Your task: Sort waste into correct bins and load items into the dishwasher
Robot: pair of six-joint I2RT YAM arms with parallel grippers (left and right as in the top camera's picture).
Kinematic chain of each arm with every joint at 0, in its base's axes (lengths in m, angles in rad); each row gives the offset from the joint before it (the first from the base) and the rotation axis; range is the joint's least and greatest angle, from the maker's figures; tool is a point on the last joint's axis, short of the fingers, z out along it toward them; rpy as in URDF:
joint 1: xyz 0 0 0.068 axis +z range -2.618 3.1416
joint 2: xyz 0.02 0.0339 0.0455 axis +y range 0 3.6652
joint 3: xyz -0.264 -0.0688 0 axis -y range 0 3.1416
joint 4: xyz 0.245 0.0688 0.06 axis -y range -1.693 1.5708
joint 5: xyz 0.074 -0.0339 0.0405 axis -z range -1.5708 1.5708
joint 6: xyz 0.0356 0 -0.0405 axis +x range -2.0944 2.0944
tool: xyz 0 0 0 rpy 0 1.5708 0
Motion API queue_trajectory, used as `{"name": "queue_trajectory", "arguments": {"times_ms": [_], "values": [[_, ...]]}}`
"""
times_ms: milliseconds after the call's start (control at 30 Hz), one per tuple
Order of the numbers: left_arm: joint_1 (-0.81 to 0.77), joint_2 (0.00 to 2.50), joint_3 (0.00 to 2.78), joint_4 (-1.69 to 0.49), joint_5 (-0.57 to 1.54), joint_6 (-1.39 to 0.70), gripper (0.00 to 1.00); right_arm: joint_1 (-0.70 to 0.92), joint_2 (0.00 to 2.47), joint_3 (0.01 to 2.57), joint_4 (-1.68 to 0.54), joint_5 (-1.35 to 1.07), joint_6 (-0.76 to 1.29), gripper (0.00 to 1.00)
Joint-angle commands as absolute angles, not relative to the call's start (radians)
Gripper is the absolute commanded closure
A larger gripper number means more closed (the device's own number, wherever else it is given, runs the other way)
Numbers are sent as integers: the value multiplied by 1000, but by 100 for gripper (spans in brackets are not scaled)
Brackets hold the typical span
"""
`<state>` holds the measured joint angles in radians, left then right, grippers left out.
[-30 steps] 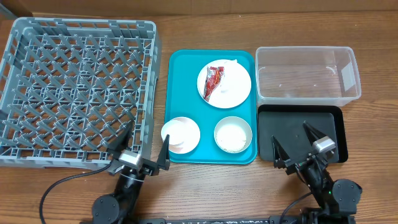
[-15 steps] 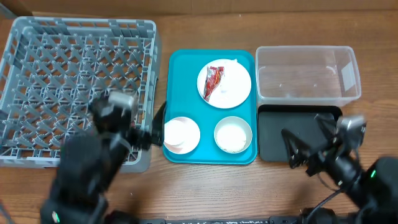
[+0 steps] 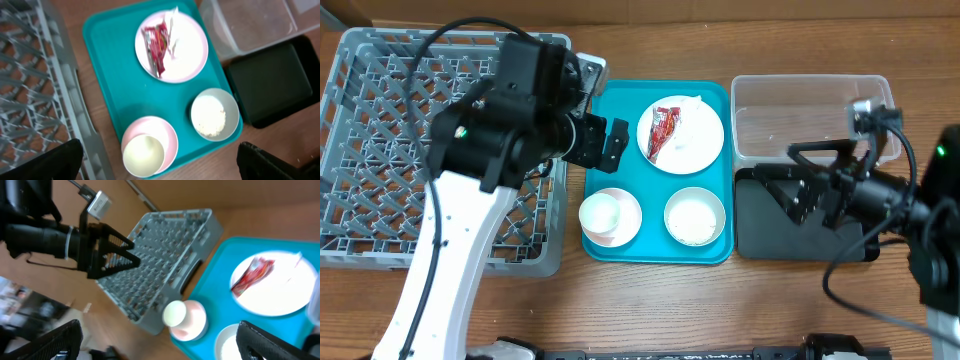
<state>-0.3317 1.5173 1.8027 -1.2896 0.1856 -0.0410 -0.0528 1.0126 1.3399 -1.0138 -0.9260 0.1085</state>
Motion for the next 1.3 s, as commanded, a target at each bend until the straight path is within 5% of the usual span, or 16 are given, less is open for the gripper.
{"name": "queue_trajectory", "arguments": {"times_ms": [0, 100, 267, 400, 667, 933, 1267], "values": [[-327, 1522, 1835, -1303, 215, -30, 0, -55, 1058, 1362, -1083, -759, 298, 0], [-328, 1522, 1835, -1314, 220, -29, 0, -17, 1094, 1362, -1188, -497, 379, 0], [-327, 1522, 1835, -1355, 243, -29, 0, 150, 1146, 1345, -1224, -443, 397, 0], [-308, 1517, 1856, -1378, 225, -42, 24, 381, 1214, 1341, -1173, -328, 503, 0], [-93, 1443, 2029, -1390, 182, -201, 19, 748, 1470, 1341, -953, -146, 613, 0], [-5, 1433, 2031, -1488, 175, -232, 15, 793, 1675, 1341, -798, -33, 624, 43], [-5, 1440, 2031, -1514, 138, -224, 13, 835, 1819, 1341, -745, -105, 599, 56]]}}
